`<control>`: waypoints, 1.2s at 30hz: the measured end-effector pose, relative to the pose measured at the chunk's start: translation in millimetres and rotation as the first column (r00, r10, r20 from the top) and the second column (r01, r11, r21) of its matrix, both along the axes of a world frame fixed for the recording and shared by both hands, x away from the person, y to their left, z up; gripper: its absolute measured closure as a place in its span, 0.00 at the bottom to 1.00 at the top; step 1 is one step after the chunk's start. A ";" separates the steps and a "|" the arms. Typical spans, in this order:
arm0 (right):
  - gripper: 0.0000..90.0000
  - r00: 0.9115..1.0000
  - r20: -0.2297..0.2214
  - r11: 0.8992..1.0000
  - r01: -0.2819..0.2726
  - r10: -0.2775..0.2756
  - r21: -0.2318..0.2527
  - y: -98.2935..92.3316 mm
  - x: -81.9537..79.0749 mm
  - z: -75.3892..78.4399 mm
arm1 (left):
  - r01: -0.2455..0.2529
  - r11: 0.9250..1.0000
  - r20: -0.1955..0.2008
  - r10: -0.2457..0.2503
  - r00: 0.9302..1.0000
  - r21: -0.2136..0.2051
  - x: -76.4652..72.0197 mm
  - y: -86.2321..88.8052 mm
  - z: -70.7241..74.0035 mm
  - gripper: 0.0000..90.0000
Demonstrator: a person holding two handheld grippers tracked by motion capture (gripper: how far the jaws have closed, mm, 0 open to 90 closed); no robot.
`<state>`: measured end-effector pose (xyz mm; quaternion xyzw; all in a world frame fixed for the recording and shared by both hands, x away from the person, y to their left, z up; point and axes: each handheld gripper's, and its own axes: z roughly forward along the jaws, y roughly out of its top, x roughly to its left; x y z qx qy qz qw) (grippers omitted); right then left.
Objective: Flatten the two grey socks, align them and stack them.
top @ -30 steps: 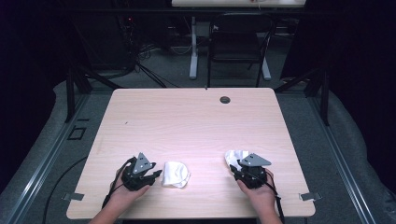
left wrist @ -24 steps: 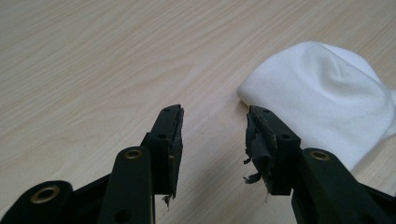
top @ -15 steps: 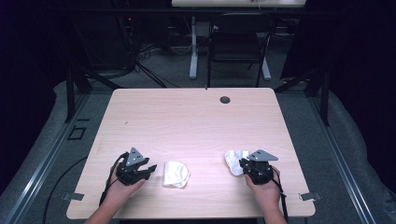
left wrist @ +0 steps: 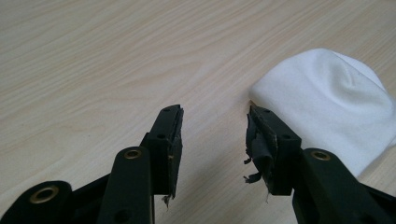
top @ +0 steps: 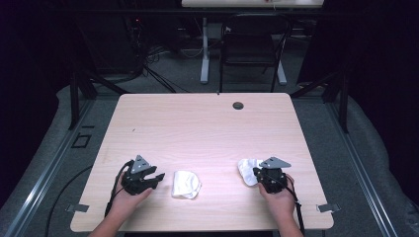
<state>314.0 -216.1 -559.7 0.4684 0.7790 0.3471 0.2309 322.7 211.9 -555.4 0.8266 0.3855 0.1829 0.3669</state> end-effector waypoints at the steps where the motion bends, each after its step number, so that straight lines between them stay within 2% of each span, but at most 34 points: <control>1: 1.00 1.000 -0.004 1.000 -0.001 0.001 0.003 -0.5 1.2 0.0 | -0.001 1.000 0.000 0.001 1.000 -0.003 -0.1 -0.2 -0.2 0.61; 3: 1.00 1.000 -0.006 1.000 0.003 -0.003 -0.008 -0.4 4.9 -0.7 | -0.001 1.000 0.000 0.001 1.000 -0.003 -0.1 -0.8 -0.6 0.61; 5: 0.99 1.000 -0.028 1.000 0.008 -0.008 0.007 -1.7 8.8 -4.1 | 0.002 1.000 0.001 -0.002 1.000 0.000 -0.5 -1.1 -0.4 0.61; 7: 0.99 0.999 -0.034 1.000 0.005 -0.005 0.002 -1.4 9.0 -4.9 | 0.003 1.000 0.000 -0.003 1.000 0.000 -0.6 -1.3 -0.4 0.61; 8: 0.99 1.000 -0.030 1.000 0.001 -0.002 -0.015 0.6 8.8 -6.3 | 0.006 1.000 0.002 -0.006 1.000 0.002 -0.5 -1.1 -0.3 0.61; 12: 0.98 0.999 -0.042 1.000 -0.009 0.008 -0.025 2.3 10.4 -8.5 | 0.005 1.000 -0.001 -0.005 1.000 0.002 -0.5 -1.9 -1.2 0.61; 14: 0.98 0.998 -0.062 0.999 -0.016 0.014 -0.032 4.5 14.4 -12.0 | 0.006 1.000 -0.001 -0.006 1.000 0.002 -0.9 -3.3 -2.1 0.61; 21: 1.00 0.996 -0.082 0.999 -0.039 0.038 -0.013 11.8 17.6 -15.0 | 0.012 1.000 -0.002 -0.012 1.000 0.006 -1.4 -4.5 -2.4 0.61; 27: 1.00 0.991 -0.078 0.994 -0.107 0.105 -0.023 28.2 13.0 -15.2 | 0.019 1.000 0.002 -0.019 1.000 0.009 -2.3 -6.4 -2.7 0.61; 29: 1.00 0.991 -0.076 0.994 -0.110 0.108 -0.018 31.1 11.9 -15.6 | 0.020 1.000 0.001 -0.020 1.000 0.011 -2.4 -6.8 -2.8 0.61; 34: 1.00 0.979 -0.077 0.979 -0.195 0.191 -0.054 49.7 5.3 -14.8 | 0.026 1.000 0.001 -0.026 1.000 0.011 -2.8 -8.2 -3.3 0.61; 35: 1.00 0.974 -0.074 0.974 -0.220 0.215 -0.059 55.9 2.8 -14.8 | 0.026 1.000 0.002 -0.026 1.000 0.012 -3.0 -8.6 -3.4 0.61; 36: 1.00 0.974 -0.069 0.973 -0.223 0.218 -0.065 57.6 2.2 -15.1 | 0.027 1.000 0.003 -0.027 1.000 0.008 -3.3 -9.5 -3.8 0.61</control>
